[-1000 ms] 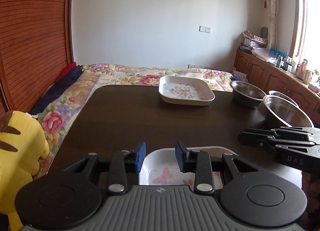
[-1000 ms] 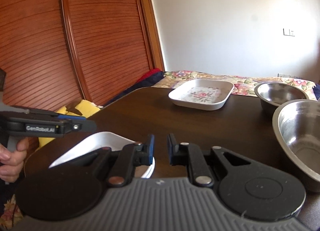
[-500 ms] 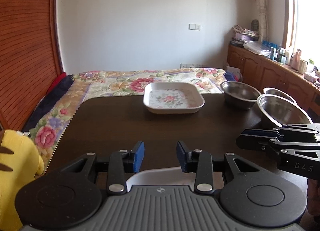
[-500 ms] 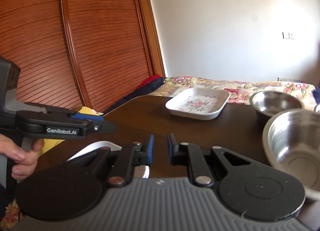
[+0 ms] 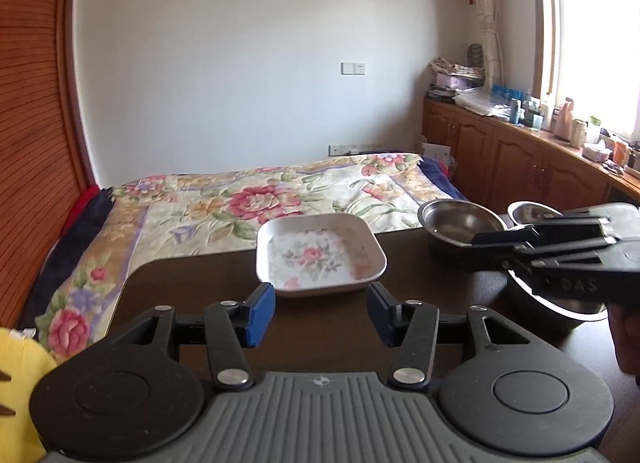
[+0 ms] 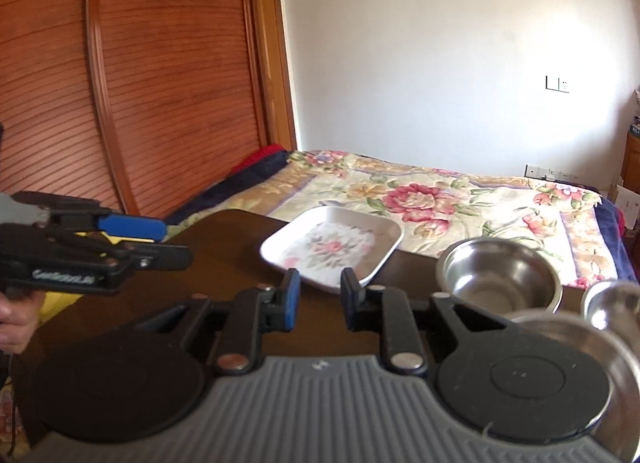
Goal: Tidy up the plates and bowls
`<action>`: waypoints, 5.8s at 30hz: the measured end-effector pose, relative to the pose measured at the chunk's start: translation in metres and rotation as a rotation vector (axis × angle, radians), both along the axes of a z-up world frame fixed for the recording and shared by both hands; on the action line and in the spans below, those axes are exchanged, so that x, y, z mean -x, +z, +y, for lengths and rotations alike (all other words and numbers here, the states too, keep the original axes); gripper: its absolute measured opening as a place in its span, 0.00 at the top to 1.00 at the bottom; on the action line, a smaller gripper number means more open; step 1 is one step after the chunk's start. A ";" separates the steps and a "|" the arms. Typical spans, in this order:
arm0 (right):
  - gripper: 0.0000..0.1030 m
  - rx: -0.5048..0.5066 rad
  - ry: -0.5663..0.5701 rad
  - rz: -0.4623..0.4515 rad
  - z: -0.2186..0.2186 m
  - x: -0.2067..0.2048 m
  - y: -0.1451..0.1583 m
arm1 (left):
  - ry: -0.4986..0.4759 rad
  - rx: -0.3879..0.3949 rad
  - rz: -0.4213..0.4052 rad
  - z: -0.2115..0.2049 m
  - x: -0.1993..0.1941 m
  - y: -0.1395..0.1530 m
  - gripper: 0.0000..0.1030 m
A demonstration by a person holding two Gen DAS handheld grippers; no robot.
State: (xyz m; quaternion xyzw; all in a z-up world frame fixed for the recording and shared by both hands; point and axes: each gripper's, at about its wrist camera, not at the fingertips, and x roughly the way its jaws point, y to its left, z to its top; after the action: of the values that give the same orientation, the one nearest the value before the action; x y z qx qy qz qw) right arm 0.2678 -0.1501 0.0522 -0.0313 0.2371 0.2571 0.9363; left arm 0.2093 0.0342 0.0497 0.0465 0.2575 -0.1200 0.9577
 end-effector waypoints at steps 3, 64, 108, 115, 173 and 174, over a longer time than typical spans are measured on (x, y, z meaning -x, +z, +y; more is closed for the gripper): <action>0.77 0.040 0.002 0.015 0.004 -0.017 0.004 | -0.011 -0.016 -0.002 -0.001 -0.012 0.003 0.45; 0.84 0.249 0.003 0.371 0.044 -0.157 -0.044 | -0.042 0.066 0.262 0.044 -0.173 -0.071 0.89; 0.85 0.094 0.082 0.257 0.014 -0.016 -0.009 | -0.035 0.057 0.132 0.042 0.001 -0.014 0.89; 0.85 0.086 0.094 0.250 0.014 0.004 -0.010 | -0.032 0.060 0.130 0.045 0.027 -0.018 0.89; 0.79 0.221 0.243 0.173 0.039 0.080 -0.020 | 0.025 0.076 0.202 0.073 0.098 -0.053 0.89; 0.78 0.224 0.242 0.171 0.039 0.081 -0.020 | 0.026 0.074 0.202 0.073 0.098 -0.053 0.89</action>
State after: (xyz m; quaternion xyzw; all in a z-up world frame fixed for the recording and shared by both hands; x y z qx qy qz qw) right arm 0.1864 -0.1111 0.0325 -0.1417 0.3373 0.3415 0.8657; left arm 0.1116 0.1074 -0.0035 -0.0047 0.3487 -0.1212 0.9293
